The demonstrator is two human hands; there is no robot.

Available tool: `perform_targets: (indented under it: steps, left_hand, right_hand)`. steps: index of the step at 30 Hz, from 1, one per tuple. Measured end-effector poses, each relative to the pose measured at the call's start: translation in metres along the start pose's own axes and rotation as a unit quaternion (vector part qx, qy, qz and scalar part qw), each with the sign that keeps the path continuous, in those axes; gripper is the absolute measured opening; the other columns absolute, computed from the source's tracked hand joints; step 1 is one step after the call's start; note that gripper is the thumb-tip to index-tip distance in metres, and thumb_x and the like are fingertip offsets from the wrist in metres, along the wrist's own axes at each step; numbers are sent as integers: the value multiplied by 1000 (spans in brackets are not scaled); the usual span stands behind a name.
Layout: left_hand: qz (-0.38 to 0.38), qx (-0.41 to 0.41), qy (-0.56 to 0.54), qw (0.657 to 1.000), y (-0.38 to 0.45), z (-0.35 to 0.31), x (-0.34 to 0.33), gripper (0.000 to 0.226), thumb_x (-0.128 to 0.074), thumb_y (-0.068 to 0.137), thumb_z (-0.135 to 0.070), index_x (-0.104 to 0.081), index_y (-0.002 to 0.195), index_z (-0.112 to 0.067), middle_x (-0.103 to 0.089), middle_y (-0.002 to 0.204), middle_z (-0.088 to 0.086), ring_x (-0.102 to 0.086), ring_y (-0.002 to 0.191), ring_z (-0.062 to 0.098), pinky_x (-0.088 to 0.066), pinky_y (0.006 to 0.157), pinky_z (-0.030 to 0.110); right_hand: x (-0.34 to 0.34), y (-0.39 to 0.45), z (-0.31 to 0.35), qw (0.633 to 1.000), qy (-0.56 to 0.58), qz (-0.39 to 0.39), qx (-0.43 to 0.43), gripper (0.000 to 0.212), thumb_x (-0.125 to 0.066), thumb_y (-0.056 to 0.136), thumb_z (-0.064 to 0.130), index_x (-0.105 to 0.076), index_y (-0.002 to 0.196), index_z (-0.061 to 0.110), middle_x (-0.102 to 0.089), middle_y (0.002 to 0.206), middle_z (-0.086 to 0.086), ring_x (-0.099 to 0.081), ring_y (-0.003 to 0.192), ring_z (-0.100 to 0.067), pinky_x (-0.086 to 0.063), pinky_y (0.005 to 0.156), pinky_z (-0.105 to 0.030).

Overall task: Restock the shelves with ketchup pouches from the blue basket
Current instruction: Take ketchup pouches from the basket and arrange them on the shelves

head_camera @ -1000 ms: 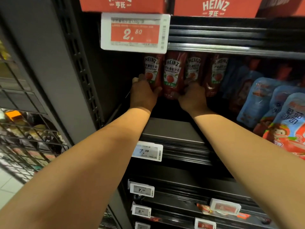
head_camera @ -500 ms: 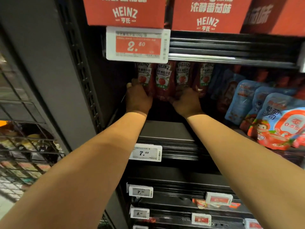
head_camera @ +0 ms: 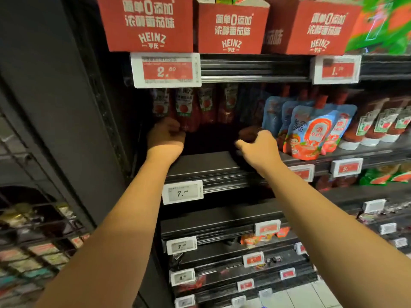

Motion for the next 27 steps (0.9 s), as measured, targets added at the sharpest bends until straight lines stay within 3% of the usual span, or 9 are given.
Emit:
perform_targets:
  steps: [3, 5, 8, 12, 15, 18, 22, 25, 27]
  left_hand:
    - [31, -15, 12, 999, -20, 0, 6, 20, -71, 85, -5, -71, 102, -14, -66, 93, -3, -64, 92, 17, -45, 81, 19]
    - [39, -27, 24, 999, -35, -3, 15, 18, -72, 86, -10, -69, 99, -23, -67, 91, -8, -65, 87, 10, -47, 80, 18]
    - [24, -40, 60, 997, -62, -11, 33, 14, -70, 88, -19, -69, 98, -29, -66, 86, -16, -61, 76, -11, -48, 76, 9]
    - [-91, -125, 81, 985, -135, -30, 57, 23, -64, 87, -14, -66, 106, -28, -67, 104, -8, -61, 88, -3, -47, 85, 11]
    - [-157, -137, 127, 970, -212, -21, 58, 35, -61, 88, -17, -53, 102, -48, -57, 101, -17, -57, 96, 5, -45, 87, 16]
    - [-106, -57, 155, 980, -287, 27, 27, 36, -62, 86, -17, -52, 100, -49, -58, 98, -13, -57, 95, 9, -45, 89, 18]
    - [41, 178, 153, 971, -393, 121, -40, 20, -65, 89, -4, -62, 101, -20, -66, 98, 14, -64, 92, 34, -52, 90, 45]
    - [124, 318, 153, 927, -473, 170, -79, 20, -64, 89, 4, -62, 92, -16, -64, 86, 4, -63, 77, 19, -52, 82, 38]
    - [172, 378, 180, 892, -520, 195, -99, 16, -64, 90, -3, -65, 91, -19, -66, 88, 1, -64, 82, 20, -50, 77, 31]
  right_hand:
    - [23, -20, -5, 999, 28, 2, 38, 12, -66, 89, 14, -66, 99, 20, -69, 93, 5, -67, 92, -17, -54, 86, -31]
    - [38, -35, -8, 993, 88, 11, 79, 19, -63, 90, 4, -65, 100, 20, -69, 94, 5, -66, 88, -11, -54, 85, -26]
    - [56, -65, -18, 977, 159, 48, 131, 24, -63, 90, 0, -65, 101, 21, -68, 96, 2, -65, 86, -8, -53, 80, -20]
    - [69, -112, -71, 970, 164, 108, 146, 24, -67, 89, 3, -66, 104, 22, -69, 99, 2, -65, 87, -6, -49, 77, -14]
    - [67, -146, -142, 968, 147, 178, 101, 21, -71, 88, 9, -67, 105, 21, -67, 96, 2, -64, 84, -8, -48, 73, -12]
    - [53, -181, -223, 959, 104, 262, 39, 22, -71, 82, 25, -66, 103, 21, -66, 92, 6, -59, 79, -3, -46, 74, -10]
    - [28, -246, -345, 913, 37, 393, -108, 26, -73, 85, 5, -56, 88, 25, -59, 85, -4, -53, 75, -17, -48, 76, -29]
    - [25, -300, -417, 880, -18, 429, -204, 20, -74, 85, 9, -59, 83, 22, -63, 85, -1, -61, 81, -18, -51, 84, -33]
    - [27, -334, -457, 866, -32, 420, -269, 17, -76, 83, 7, -63, 81, 18, -68, 87, -3, -66, 87, -25, -53, 87, -35]
Point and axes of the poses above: each hand's wrist, its own y-axis towards the middle knuckle, its own x-axis out of the back of the hand, z = x × y, the point moved 8 cm from there along y, towards the middle knuckle
